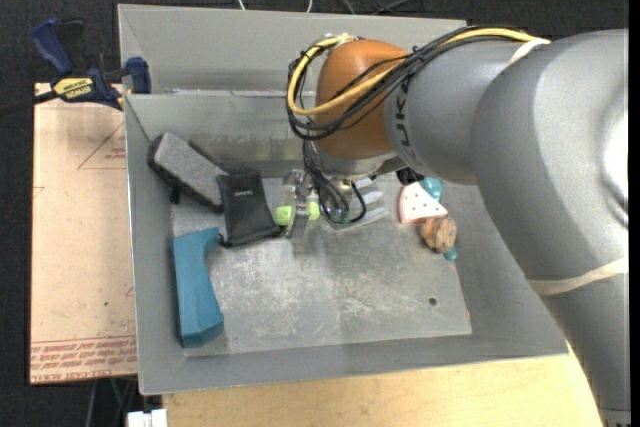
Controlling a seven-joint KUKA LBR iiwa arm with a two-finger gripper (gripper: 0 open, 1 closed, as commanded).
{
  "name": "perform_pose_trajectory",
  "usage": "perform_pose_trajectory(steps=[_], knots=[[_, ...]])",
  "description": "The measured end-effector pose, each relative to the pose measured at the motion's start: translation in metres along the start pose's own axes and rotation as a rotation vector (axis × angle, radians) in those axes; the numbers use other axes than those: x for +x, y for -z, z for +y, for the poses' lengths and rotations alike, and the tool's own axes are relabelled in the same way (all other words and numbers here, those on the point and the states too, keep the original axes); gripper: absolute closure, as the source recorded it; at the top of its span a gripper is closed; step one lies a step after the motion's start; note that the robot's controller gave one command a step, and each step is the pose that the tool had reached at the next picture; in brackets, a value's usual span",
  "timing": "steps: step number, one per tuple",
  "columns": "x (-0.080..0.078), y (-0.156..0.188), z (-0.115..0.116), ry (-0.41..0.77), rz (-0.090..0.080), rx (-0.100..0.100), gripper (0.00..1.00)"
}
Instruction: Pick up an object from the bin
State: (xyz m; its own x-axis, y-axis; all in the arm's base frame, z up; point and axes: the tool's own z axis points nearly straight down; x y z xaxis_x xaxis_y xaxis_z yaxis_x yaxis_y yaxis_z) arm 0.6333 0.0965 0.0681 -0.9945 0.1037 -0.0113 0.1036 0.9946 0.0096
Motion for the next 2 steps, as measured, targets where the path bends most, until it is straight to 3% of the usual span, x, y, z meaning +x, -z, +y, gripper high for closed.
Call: perform_pose_trajectory(steps=[1, 2], knots=[[-0.013, 0.079, 0.002, 0.052, -0.018, -0.003, 1.0], [0.017, 0.156, -0.009, 0.01, -0.001, 0.0, 1.0]])
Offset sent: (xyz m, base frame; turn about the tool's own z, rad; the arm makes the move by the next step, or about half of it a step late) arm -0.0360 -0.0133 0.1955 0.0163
